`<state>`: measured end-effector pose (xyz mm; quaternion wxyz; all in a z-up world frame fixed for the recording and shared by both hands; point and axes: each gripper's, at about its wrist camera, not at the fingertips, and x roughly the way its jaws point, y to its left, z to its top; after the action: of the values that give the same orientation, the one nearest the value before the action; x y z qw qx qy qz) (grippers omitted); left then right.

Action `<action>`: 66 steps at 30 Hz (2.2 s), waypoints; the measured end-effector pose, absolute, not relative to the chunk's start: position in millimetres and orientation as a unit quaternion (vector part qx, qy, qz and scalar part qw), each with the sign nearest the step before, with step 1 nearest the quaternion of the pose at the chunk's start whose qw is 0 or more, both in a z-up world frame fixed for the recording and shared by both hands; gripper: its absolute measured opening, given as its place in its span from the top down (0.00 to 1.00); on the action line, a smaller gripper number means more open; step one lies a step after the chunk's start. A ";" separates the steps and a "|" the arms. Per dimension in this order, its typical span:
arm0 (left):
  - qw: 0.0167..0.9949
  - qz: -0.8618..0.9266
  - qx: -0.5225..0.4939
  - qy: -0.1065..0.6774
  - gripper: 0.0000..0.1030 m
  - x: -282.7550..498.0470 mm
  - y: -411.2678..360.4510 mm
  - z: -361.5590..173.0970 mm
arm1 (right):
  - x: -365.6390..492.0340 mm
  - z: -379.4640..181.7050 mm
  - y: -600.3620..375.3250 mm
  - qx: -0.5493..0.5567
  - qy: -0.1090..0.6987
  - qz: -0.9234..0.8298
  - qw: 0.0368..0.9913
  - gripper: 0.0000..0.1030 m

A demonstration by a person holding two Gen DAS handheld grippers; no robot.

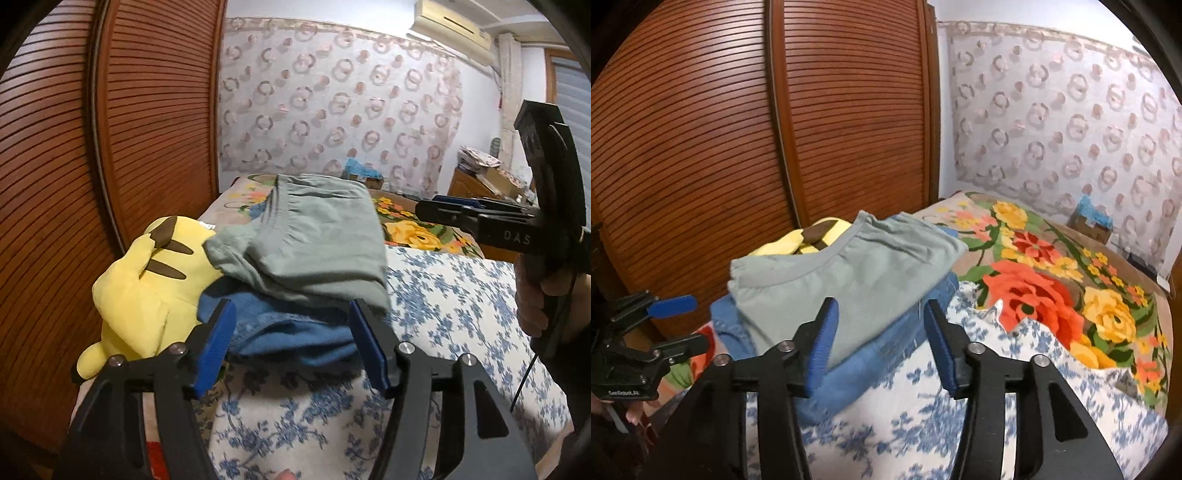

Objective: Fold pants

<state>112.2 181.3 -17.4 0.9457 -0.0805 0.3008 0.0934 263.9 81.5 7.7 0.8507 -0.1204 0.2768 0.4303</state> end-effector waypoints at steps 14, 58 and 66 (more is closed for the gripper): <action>0.955 0.041 -0.058 0.288 0.39 89.3 114.7 -6.2 | 189.1 6.9 -18.7 -0.080 0.264 0.355 0.893 0.29; 0.965 -0.040 -0.010 0.260 0.36 37.5 -8.8 26.5 | 40.9 19.7 -178.3 -0.005 0.206 0.170 0.963 0.13; 0.968 -0.047 -0.010 0.247 0.36 30.6 -15.7 41.7 | 34.4 30.4 -189.1 0.000 0.198 0.146 0.969 0.13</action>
<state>30.6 -15.7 41.7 0.9678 -0.0100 0.2470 -0.0468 34.4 -189.1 30.4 0.9693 0.0003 0.1983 0.1457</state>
